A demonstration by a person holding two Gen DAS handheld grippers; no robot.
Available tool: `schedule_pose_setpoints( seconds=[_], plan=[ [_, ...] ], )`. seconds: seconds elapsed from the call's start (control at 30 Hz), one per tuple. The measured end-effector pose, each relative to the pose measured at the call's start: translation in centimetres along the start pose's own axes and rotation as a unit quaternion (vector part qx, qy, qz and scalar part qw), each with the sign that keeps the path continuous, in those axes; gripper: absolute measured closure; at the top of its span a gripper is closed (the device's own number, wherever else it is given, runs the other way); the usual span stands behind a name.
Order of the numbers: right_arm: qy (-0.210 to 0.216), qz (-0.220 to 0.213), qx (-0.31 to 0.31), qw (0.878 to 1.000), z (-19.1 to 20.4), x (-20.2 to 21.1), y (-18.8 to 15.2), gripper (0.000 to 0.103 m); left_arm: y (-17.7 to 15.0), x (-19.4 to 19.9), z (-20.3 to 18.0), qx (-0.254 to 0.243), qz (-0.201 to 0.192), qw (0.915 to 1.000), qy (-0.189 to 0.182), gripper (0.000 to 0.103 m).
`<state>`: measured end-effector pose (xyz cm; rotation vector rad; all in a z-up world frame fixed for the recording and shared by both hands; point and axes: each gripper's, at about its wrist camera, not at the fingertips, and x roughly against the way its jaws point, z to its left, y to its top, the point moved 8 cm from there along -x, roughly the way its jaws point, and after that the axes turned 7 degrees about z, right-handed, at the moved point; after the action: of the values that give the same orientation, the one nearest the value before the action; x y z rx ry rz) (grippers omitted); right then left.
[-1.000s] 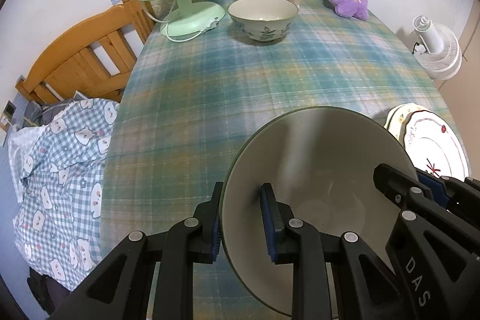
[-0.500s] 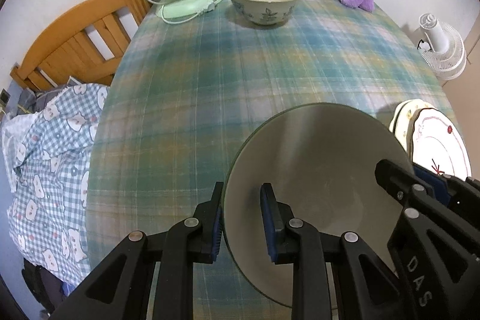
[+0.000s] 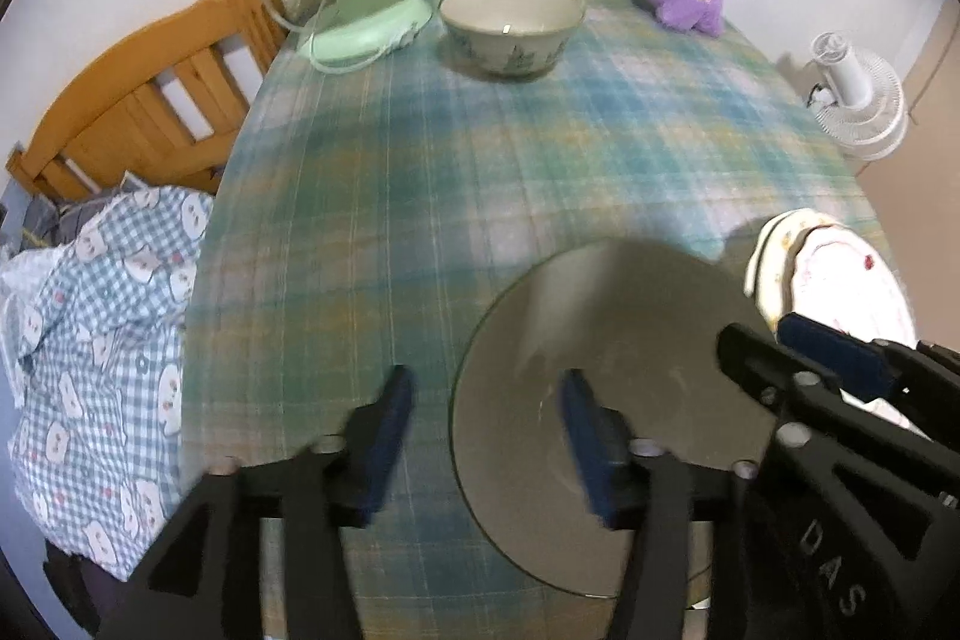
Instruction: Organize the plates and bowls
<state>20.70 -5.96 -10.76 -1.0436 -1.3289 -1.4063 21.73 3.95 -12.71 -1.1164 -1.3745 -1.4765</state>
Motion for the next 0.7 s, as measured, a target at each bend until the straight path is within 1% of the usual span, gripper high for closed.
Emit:
schedule_pose_setpoints(
  seconds=[0.07,0.1,0.13,0.27,0.3,0.33,0.4,0.5,0.6,0.7],
  plan=[
    [-0.010,-0.023,-0.006,1.000,-0.2,1.3,0.5,0.036,0.6,1.0,0.3,-0.004,-0.015,0.9999,-0.001,0.036],
    [-0.007,-0.034,-0.009,0.999,-0.1,2.2,0.8,0.035,0.9,1.4,0.5,-0.004,-0.022,0.9997,-0.001,0.032],
    [-0.004,-0.040,-0.011,0.999,0.0,2.8,1.1,0.034,1.3,2.1,0.7,-0.004,-0.030,0.9995,0.000,0.029],
    [-0.011,-0.065,-0.013,0.998,0.3,4.9,2.5,0.032,2.9,4.2,0.9,-0.009,-0.058,0.9982,-0.009,0.028],
    [-0.015,-0.075,-0.012,0.997,0.4,5.7,3.1,0.031,3.4,5.1,0.8,-0.009,-0.071,0.9974,-0.015,0.027],
    [-0.016,-0.080,-0.013,0.997,0.4,6.1,3.5,0.029,3.8,5.6,0.9,-0.008,-0.077,0.9969,-0.015,0.023],
    [-0.017,-0.094,-0.013,0.995,0.6,7.3,4.5,0.028,4.7,6.7,0.8,-0.003,-0.091,0.9957,-0.019,0.020],
    [-0.022,-0.118,-0.014,0.993,0.4,8.7,6.0,0.028,6.1,7.7,0.9,0.006,-0.101,0.9948,-0.014,0.019],
    [-0.018,-0.132,-0.011,0.991,0.3,9.2,7.5,0.028,7.5,8.1,0.9,0.010,-0.110,0.9938,-0.014,0.017],
    [-0.011,-0.145,-0.010,0.989,0.1,9.3,9.0,0.028,9.2,8.3,0.9,0.018,-0.126,0.9919,0.006,0.015]
  ],
)
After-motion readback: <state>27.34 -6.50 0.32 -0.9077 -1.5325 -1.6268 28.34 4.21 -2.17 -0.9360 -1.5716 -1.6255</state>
